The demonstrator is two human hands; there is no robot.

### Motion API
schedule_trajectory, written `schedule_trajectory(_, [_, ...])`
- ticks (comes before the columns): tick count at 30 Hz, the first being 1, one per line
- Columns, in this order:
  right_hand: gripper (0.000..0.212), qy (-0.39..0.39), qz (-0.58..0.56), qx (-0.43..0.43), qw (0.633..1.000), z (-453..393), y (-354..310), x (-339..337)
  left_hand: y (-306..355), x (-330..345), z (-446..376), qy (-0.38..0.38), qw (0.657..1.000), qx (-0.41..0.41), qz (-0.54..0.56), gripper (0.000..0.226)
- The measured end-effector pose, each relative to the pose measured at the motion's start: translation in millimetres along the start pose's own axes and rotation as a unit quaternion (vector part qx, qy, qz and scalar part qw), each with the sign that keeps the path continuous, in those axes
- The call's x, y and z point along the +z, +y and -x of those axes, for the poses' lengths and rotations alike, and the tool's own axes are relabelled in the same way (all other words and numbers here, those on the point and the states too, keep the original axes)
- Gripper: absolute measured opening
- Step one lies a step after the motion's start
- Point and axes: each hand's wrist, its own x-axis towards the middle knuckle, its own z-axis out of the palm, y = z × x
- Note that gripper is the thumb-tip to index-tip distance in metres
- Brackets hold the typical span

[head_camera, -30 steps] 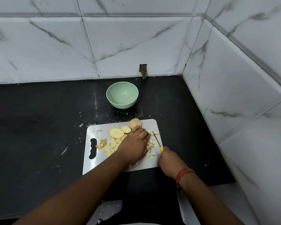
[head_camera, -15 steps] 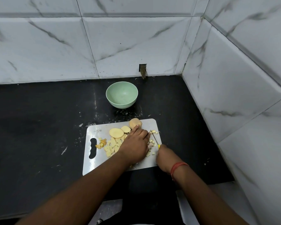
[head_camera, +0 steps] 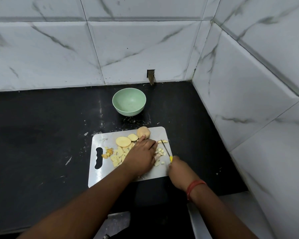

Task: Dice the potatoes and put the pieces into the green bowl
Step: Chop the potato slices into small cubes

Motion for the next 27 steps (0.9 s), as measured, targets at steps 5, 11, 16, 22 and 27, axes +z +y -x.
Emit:
schedule_trajectory(5, [0.027,-0.007,0.010,-0.017,1.000,-6,-6,3,2,-7,-5,-0.034,0.999,-0.020,0.006,0.055])
schedule_trajectory(11, [0.027,-0.015,0.029,0.013,0.999,-13,-10,6,5,-12,-6,-0.062,0.997,-0.024,-0.028,0.057])
schedule_trajectory(16, [0.035,-0.031,0.041,0.033,0.998,-21,-20,6,6,-13,-7,-0.076,0.995,-0.030,-0.052,0.058])
schedule_trajectory(22, [0.031,-0.041,0.042,0.030,0.998,-21,-13,5,11,-17,-7,-0.084,0.994,-0.038,-0.060,0.059])
schedule_trajectory(27, [0.025,-0.060,0.037,0.015,0.997,-5,2,8,13,-14,-6,-0.082,0.994,-0.047,-0.060,0.060])
